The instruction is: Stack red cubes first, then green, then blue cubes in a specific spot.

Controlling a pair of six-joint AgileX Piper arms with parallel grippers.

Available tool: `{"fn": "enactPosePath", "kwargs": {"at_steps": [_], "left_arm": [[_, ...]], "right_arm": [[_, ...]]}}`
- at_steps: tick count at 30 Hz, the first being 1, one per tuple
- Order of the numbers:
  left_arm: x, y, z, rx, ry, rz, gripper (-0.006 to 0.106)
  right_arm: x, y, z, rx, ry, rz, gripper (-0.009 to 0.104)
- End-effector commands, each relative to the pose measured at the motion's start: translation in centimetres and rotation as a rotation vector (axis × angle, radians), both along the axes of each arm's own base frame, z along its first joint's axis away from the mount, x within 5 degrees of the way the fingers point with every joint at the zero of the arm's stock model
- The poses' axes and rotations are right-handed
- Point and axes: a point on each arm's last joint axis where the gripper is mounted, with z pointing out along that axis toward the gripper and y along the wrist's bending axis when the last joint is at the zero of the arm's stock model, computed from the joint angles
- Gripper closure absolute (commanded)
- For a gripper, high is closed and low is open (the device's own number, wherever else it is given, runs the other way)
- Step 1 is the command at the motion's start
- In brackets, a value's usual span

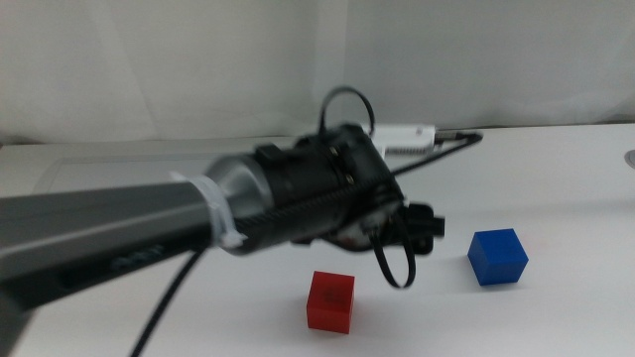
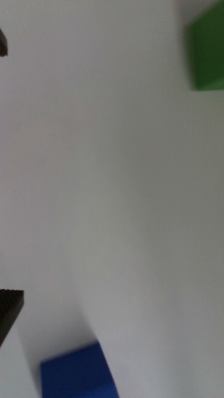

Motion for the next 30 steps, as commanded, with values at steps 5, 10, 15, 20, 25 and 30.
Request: {"fn": "enactPosePath", "kwargs": {"at_steps": [5,10,15,20,25,30], "left_arm": [[2.6,4.0,5.2,-0.019,-0.128,-0.018,0.008],[5.4,10.4,8.8,-0.006,-0.201,0.051,0.008],[6.7,18.2,12.0,0.061,-0.258,0.162,0.008],[3.8,22.1,13.9,0.049,-0.266,0.175,0.008],[-0.3,23.2,14.8,0.013,-0.317,0.164,0.008],[-4.2,24.3,14.3,-0.003,-0.331,0.139,0.008]], "right_arm": [[-0.1,0.0,-1.0,-0.012,-0.011,-0.002,-0.008],[-0.1,0.0,-1.0,-0.012,-0.011,-0.002,-0.008],[-0.1,0.0,-1.0,-0.012,-0.015,-0.002,-0.008],[-0.1,0.0,-0.7,-0.01,-0.043,0.0,-0.008],[-0.1,0.0,-0.7,0.047,-0.039,0.002,-0.008],[-0.1,0.0,-0.4,0.064,-0.046,0.004,-0.008]]}}
